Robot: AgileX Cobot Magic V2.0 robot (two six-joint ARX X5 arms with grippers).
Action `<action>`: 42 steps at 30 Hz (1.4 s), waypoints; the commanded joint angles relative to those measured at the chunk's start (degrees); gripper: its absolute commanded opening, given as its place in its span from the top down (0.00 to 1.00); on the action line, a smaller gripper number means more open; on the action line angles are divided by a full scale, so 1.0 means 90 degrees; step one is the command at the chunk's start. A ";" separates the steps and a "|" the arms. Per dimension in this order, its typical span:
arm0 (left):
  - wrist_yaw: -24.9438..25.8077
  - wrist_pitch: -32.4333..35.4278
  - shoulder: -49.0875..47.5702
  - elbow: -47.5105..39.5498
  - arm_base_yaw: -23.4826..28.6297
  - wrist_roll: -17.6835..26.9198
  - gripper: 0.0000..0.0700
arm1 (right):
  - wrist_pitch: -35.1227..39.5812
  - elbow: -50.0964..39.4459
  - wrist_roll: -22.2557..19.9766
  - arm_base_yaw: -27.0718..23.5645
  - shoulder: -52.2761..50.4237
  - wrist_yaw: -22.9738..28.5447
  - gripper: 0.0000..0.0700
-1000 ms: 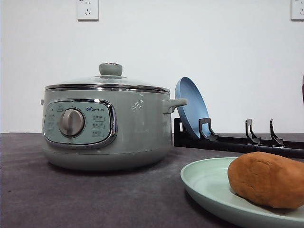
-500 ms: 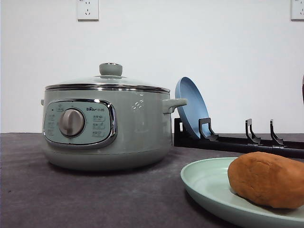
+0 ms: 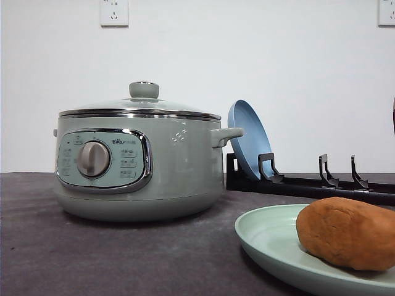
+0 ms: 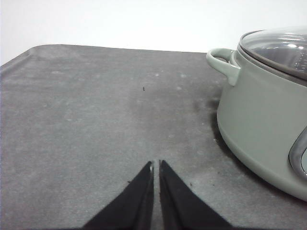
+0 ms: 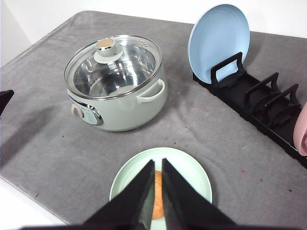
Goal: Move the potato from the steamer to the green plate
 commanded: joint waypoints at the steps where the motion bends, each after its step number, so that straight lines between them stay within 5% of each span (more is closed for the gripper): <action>1: -0.0029 -0.0046 -0.0002 -0.0131 -0.0005 -0.0012 0.98 | 0.0060 0.0053 -0.0029 0.0034 0.0024 0.0002 0.98; 6: -0.0029 -0.0046 -0.0002 -0.0131 -0.0005 -0.0012 0.98 | 0.0344 0.0025 -0.0453 -0.0298 -0.0013 0.0636 0.99; 10: -0.0029 -0.0046 -0.0002 -0.0131 -0.0005 -0.0012 0.98 | 0.1409 -0.0499 -0.0929 -0.1049 -0.0221 0.0721 0.99; 18: -0.0029 -0.0046 -0.0002 -0.0131 -0.0005 -0.0012 0.98 | 0.4549 -0.3910 -0.0777 -0.2430 -0.1689 0.0775 0.99; 24: -0.0029 -0.0046 -0.0002 -0.0131 -0.0005 -0.0012 0.98 | 0.5939 -0.6321 -0.0312 -0.3020 -0.2563 0.0698 0.99; 42: -0.0029 -0.0043 -0.0002 -0.0129 -0.0005 -0.0012 0.98 | 0.6979 -0.8090 -0.1044 -0.4005 -0.3308 -0.0907 0.99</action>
